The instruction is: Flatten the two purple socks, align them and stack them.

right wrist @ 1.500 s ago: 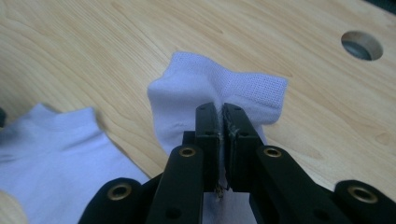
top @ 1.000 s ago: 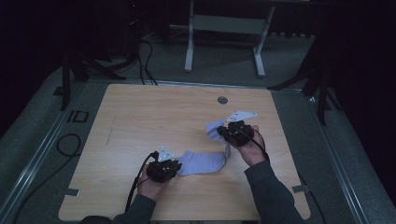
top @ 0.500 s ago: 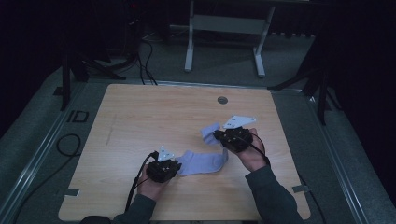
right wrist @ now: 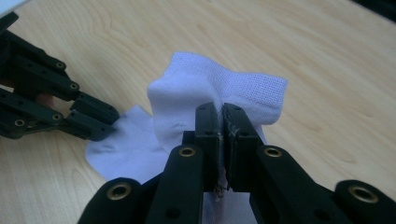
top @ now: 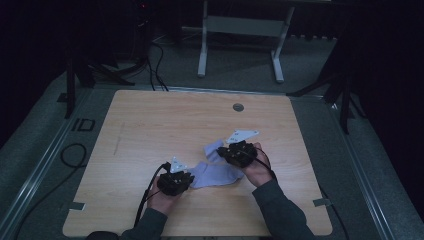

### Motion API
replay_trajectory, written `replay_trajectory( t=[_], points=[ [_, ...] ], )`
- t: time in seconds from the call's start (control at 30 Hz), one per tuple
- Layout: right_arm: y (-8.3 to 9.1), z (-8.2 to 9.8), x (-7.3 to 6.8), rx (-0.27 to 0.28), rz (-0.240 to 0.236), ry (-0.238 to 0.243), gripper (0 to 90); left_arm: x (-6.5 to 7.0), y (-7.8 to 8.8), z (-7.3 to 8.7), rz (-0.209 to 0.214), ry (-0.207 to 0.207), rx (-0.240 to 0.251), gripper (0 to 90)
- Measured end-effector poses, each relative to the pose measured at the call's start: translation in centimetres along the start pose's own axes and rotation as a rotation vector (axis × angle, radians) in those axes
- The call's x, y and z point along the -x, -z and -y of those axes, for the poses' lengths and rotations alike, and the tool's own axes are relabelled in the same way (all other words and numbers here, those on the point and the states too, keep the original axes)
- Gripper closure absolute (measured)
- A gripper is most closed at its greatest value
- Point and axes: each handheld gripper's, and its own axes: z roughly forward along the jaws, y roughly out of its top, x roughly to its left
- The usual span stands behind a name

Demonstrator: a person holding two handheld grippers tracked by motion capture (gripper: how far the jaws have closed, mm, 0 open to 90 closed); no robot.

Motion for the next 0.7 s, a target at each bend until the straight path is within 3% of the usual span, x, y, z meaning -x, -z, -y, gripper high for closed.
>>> replay_trajectory(
  t=[0.33,0.7],
  points=[
    [-2.9,1.4,-1.4,-0.034,-0.087,-0.023,85.2,0.0,-0.4,0.1,0.008,0.006,-0.016,76.8],
    [-3.6,2.4,-2.0,-0.054,-0.155,-0.019,85.2,0.0,-0.4,0.0,0.008,0.002,-0.018,77.4]
  ],
)
